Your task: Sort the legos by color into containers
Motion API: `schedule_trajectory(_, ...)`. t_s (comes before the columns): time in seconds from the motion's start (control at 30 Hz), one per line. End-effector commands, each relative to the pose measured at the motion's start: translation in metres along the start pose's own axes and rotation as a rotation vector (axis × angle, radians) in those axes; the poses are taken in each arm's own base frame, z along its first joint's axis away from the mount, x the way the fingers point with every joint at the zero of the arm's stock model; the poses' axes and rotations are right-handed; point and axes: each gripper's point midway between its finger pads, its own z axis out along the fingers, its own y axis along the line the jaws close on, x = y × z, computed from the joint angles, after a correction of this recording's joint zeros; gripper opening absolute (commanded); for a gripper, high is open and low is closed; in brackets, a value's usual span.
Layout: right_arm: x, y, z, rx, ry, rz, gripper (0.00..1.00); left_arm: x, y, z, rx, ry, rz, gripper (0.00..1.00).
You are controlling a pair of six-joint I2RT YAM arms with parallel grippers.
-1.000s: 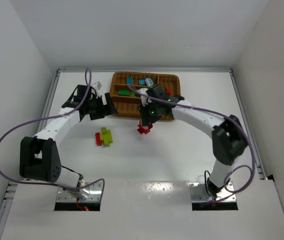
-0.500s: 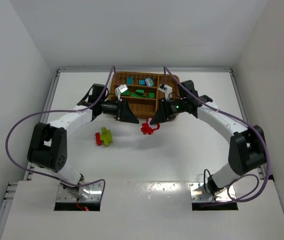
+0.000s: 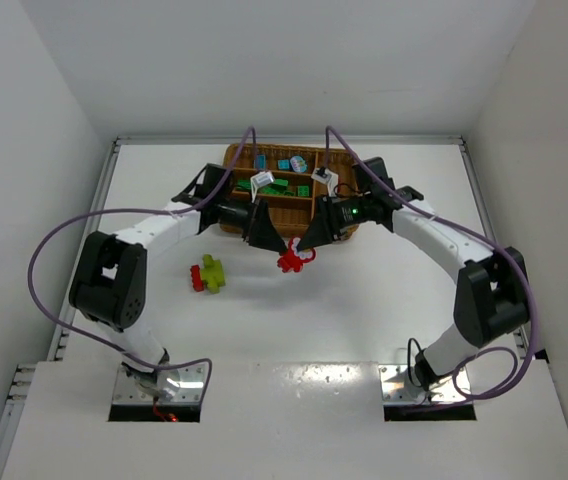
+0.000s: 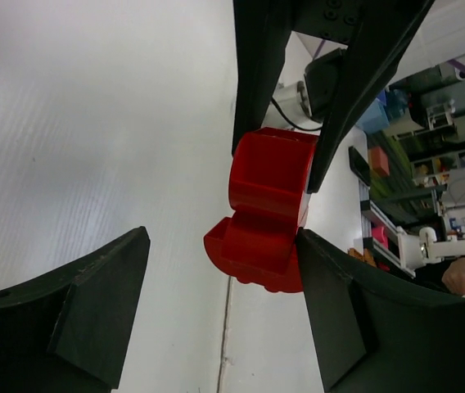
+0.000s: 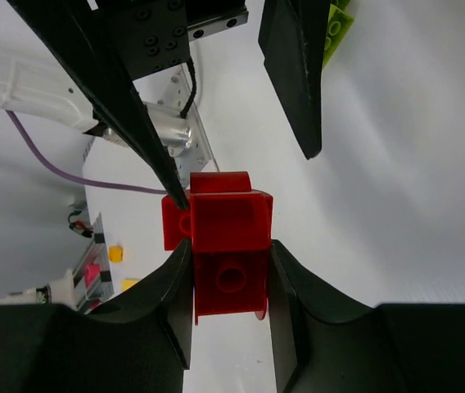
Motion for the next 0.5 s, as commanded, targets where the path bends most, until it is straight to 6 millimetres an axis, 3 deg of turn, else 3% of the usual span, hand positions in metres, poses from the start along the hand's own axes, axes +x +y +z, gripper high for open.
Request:
schedule_trajectory(0.0,-0.015,0.018,-0.003,-0.067,-0.014,-0.074,0.17,-0.011,-0.017,0.004,0.072,0.009,0.124,0.78)
schedule_trajectory(0.1,-0.017,0.019,-0.004,-0.068,-0.019,-0.081,0.17,-0.010,-0.019,0.008,0.089,0.021,0.133,0.78)
schedule_trajectory(0.27,-0.017,0.019,-0.004,-0.068,-0.019,-0.081,0.17,-0.004,-0.033,0.009,0.182,0.042,0.145,0.62)
schedule_trajectory(0.47,-0.022,0.013,-0.001,-0.048,-0.033,-0.087,0.17,0.007,-0.037,0.010,0.222,0.070,0.144,0.55)
